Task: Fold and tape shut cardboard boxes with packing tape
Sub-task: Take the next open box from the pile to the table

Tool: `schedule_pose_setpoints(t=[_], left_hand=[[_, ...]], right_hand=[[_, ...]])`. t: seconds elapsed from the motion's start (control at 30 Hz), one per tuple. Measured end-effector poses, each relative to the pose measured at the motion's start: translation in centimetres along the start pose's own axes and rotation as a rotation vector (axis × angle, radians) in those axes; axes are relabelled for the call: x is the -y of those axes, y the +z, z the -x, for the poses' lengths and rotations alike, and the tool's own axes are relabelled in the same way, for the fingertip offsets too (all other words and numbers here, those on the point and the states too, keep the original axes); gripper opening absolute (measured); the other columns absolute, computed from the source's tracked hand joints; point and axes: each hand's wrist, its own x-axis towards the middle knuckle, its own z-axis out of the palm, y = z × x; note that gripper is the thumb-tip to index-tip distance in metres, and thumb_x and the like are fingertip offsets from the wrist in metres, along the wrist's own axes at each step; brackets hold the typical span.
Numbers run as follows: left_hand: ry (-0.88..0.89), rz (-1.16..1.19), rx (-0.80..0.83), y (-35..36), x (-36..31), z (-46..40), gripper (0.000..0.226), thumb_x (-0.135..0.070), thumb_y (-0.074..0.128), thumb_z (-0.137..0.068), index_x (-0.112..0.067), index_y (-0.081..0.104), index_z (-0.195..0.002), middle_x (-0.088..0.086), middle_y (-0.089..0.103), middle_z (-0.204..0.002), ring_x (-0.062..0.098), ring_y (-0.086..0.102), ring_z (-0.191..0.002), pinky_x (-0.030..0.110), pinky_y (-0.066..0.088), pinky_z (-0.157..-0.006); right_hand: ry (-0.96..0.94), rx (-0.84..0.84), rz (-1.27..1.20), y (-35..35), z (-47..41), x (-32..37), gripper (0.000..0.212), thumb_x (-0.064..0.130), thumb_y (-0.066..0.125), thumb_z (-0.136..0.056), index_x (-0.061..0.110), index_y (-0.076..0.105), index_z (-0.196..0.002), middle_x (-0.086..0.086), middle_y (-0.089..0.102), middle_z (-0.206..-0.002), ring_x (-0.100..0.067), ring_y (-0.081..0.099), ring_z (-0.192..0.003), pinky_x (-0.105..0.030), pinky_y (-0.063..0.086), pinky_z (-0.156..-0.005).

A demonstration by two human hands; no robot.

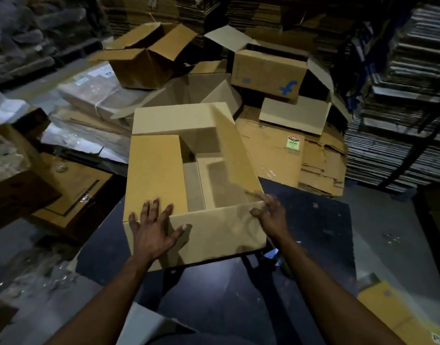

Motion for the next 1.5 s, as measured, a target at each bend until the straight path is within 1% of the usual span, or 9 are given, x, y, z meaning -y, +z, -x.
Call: schedule_pose_setpoints(t=[0.13,0.3,0.5,0.67,0.77,0.97,1.1,1.33,1.5], left_hand=[[-0.054,0.01,-0.013,0.3,-0.9,0.4,0.097,-0.101,0.027,-0.09,-0.046,0.026,-0.171,0.005,-0.003,-0.185,0.029,-0.014,-0.169,0.074,-0.002,-0.127],[-0.043,-0.014,0.023,0.4,-1.5,1.4,0.106,-0.104,0.025,-0.086,-0.045,0.017,-0.173,0.01,-0.013,-0.183,0.031,-0.023,-0.167,0.077,-0.004,-0.125],[0.029,0.075,0.198,-4.1,-3.7,1.9,0.119,-0.112,0.021,-0.077,-0.045,0.007,-0.174,0.009,-0.016,-0.182,0.026,-0.023,-0.167,0.079,-0.008,-0.123],[0.152,0.218,0.618,-13.4,-7.0,0.9,0.126,-0.116,0.015,-0.067,-0.043,0.033,-0.169,0.003,0.03,-0.179,0.026,0.033,-0.161,0.059,0.026,-0.127],[0.196,0.367,0.71,-18.9,-7.5,-1.0,0.116,-0.114,0.039,-0.069,-0.041,0.055,-0.158,-0.014,0.055,-0.162,0.017,0.056,-0.142,0.047,0.042,-0.121],[0.349,0.026,0.228,-20.8,-7.5,-6.7,0.062,-0.082,0.073,-0.084,-0.041,0.076,-0.13,-0.007,0.08,-0.112,0.019,0.071,-0.097,0.039,0.059,-0.081],[0.383,-0.227,-0.057,-19.2,-7.4,-11.4,0.076,-0.08,0.066,-0.09,-0.038,0.058,-0.153,-0.001,0.076,-0.132,0.026,0.067,-0.124,0.05,0.044,-0.112],[0.285,-0.189,-0.034,-12.9,-6.1,-13.4,0.102,-0.092,0.033,-0.094,-0.029,0.022,-0.173,0.0,0.04,-0.173,0.025,0.04,-0.155,0.059,0.021,-0.128],[0.284,-0.066,0.177,-9.9,-4.7,-12.3,0.122,-0.108,0.026,-0.081,-0.029,0.023,-0.174,0.001,0.024,-0.181,0.023,0.025,-0.165,0.056,0.022,-0.129]], right_hand=[[-0.004,0.052,0.172,1.0,1.7,0.6,0.065,0.039,0.077,-0.095,0.036,0.053,-0.155,-0.007,0.02,-0.175,-0.025,0.014,-0.163,-0.05,0.018,-0.13],[0.303,-0.037,-0.152,0.8,2.8,-0.3,0.104,0.048,0.079,-0.091,0.03,0.013,-0.169,-0.01,0.035,-0.17,-0.031,0.043,-0.149,-0.049,0.039,-0.119],[0.288,0.072,-0.044,-3.2,1.7,1.9,0.096,0.066,0.075,-0.089,0.028,0.033,-0.165,-0.004,0.04,-0.167,-0.034,0.046,-0.147,-0.053,0.045,-0.115],[0.315,0.286,-0.309,-7.2,1.0,6.4,0.043,0.057,0.074,-0.092,0.023,0.076,-0.119,-0.001,0.072,-0.127,-0.018,0.068,-0.109,-0.034,0.057,-0.084],[0.376,0.285,-0.428,-8.3,-0.1,7.7,0.061,0.071,0.064,-0.094,0.016,0.079,-0.116,-0.015,0.072,-0.129,-0.026,0.073,-0.091,-0.038,0.051,-0.074],[0.437,0.202,-0.414,-7.6,-1.7,8.2,0.085,0.087,0.036,-0.094,0.016,0.064,-0.131,-0.012,0.081,-0.108,-0.033,0.075,-0.101,-0.047,0.06,-0.085],[0.242,0.114,-0.187,-5.2,-2.6,7.7,0.072,0.083,0.041,-0.097,0.028,0.072,-0.131,0.002,0.071,-0.132,-0.025,0.069,-0.114,-0.053,0.058,-0.096],[0.055,0.103,0.097,-1.5,-2.1,5.6,0.044,0.041,0.072,-0.1,0.019,0.063,-0.137,-0.005,0.072,-0.128,-0.029,0.069,-0.117,-0.033,0.051,-0.086],[0.054,0.189,0.252,-3.0,4.1,6.0,0.056,0.027,0.086,-0.088,0.028,0.06,-0.138,0.005,0.076,-0.078,-0.001,0.07,-0.066,-0.019,0.05,-0.054]])
